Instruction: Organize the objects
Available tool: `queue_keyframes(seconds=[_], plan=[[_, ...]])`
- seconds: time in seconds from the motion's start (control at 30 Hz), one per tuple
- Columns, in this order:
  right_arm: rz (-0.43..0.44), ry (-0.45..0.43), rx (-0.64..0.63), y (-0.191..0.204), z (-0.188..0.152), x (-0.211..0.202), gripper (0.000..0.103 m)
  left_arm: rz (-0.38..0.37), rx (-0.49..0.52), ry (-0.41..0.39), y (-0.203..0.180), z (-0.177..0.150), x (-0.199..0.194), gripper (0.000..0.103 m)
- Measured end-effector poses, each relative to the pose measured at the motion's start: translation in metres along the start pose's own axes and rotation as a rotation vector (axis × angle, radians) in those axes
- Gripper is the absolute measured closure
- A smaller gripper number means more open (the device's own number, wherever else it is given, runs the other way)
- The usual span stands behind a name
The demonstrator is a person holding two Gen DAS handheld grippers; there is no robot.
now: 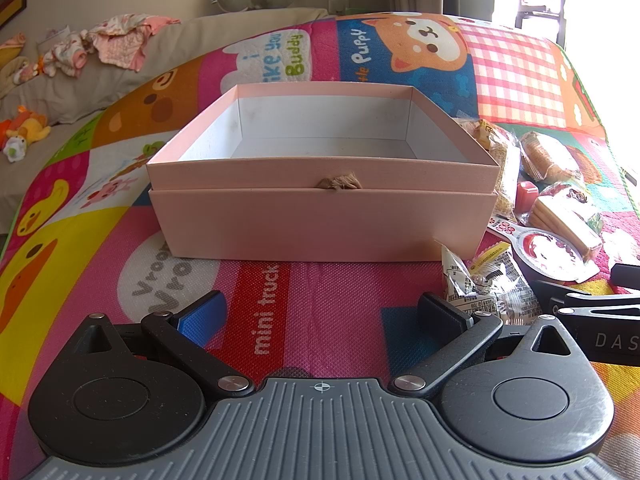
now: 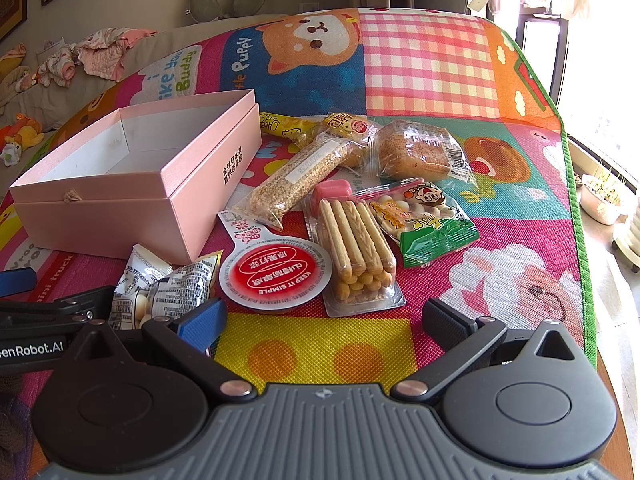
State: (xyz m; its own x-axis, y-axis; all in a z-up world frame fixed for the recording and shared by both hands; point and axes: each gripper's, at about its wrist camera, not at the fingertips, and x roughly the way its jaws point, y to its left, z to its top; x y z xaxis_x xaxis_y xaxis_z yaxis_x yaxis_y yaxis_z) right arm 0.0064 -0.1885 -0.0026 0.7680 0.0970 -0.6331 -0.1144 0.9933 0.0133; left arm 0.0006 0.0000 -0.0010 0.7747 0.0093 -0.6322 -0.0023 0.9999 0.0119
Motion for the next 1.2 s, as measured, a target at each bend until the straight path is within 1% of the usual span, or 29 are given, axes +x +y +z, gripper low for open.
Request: queue_keyframes(seconds=[1.2], plan=[[0.002, -0.001, -0.005, -0.0009, 0.0011, 0.0012, 0.000, 0.002, 0.003, 0.000, 0.0013, -0.0031, 0.0020, 0.000]])
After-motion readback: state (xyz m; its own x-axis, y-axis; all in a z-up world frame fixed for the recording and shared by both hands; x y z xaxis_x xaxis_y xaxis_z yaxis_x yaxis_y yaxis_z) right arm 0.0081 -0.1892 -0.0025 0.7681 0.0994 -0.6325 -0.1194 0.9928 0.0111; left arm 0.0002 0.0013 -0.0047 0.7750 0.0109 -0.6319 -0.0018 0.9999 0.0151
